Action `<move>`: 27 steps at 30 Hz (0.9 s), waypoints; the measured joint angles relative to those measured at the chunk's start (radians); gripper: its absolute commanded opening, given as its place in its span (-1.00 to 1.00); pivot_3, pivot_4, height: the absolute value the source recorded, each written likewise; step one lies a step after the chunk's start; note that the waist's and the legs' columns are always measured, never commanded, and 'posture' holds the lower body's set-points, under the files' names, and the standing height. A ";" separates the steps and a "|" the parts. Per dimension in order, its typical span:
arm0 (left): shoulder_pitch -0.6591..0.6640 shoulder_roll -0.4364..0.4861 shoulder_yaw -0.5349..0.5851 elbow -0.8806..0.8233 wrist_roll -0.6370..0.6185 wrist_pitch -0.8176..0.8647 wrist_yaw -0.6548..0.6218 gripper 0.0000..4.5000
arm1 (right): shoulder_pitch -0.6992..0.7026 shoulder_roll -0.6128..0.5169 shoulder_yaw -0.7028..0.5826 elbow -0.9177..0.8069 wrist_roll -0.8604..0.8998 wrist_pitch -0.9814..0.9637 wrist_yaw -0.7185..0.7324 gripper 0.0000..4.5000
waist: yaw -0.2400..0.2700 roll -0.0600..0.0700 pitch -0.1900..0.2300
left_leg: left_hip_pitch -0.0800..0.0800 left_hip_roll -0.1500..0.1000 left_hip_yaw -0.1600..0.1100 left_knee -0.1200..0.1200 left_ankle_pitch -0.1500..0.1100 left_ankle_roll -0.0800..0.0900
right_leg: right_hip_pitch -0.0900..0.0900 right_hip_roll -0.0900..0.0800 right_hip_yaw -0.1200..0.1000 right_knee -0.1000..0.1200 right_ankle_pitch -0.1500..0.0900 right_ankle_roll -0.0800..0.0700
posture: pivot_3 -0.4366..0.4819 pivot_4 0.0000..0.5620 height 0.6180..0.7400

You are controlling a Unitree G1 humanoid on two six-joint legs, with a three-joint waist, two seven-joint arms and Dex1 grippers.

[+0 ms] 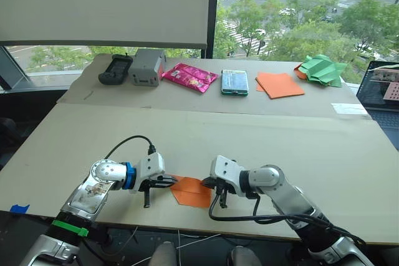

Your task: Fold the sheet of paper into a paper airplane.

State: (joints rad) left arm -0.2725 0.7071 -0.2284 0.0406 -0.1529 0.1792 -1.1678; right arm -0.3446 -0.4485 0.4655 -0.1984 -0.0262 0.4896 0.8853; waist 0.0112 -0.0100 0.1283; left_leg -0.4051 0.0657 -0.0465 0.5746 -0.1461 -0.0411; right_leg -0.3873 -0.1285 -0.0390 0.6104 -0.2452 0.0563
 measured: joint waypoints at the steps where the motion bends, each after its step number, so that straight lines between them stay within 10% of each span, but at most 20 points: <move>1: 0.000 0.008 0.006 0.001 0.000 0.001 0.000 -0.95 | 0.000 0.005 0.001 0.003 0.000 0.000 -0.004 -0.98 | -0.002 0.000 0.000 | 0.000 0.000 0.000 0.000 0.000 0.000 | 0.000 0.000 0.000 0.000 0.000 0.000 | -0.05 -0.47 0.38; 15: -0.015 0.066 0.126 -0.226 -0.206 0.276 -0.029 -0.95 | -0.012 0.007 0.024 0.010 0.000 0.000 -0.020 -0.98 | -0.014 0.000 0.000 | 0.001 0.001 0.000 0.000 -0.001 -0.001 | -0.001 0.000 -0.001 0.000 0.000 0.000 | -0.05 -0.47 0.38; 25: 0.033 0.029 0.006 -0.061 -0.099 0.155 -0.036 -0.95 | -0.017 0.007 0.030 0.001 -0.001 0.012 -0.037 -0.98 | -0.016 0.000 0.000 | 0.000 0.002 0.000 0.000 -0.001 -0.001 | -0.001 0.001 -0.001 -0.001 0.000 -0.001 | -0.05 -0.47 0.38; 27: 0.015 0.028 -0.013 -0.033 -0.075 0.099 -0.047 -0.95 | -0.017 0.007 0.031 -0.007 -0.001 0.028 -0.044 -0.72 | -0.014 0.000 0.000 | 0.000 0.002 0.000 0.000 -0.001 -0.001 | -0.001 0.001 -0.001 -0.001 0.000 -0.001 | -0.05 -0.47 0.38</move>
State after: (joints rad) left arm -0.2574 0.7351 -0.2411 0.0080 -0.2276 0.2778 -1.2144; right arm -0.3616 -0.4411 0.4962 -0.2052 -0.0269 0.5180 0.8414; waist -0.0026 -0.0096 0.1281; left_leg -0.4046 0.0675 -0.0463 0.5743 -0.1470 -0.0424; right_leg -0.3886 -0.1279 -0.0397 0.6096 -0.2456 0.0556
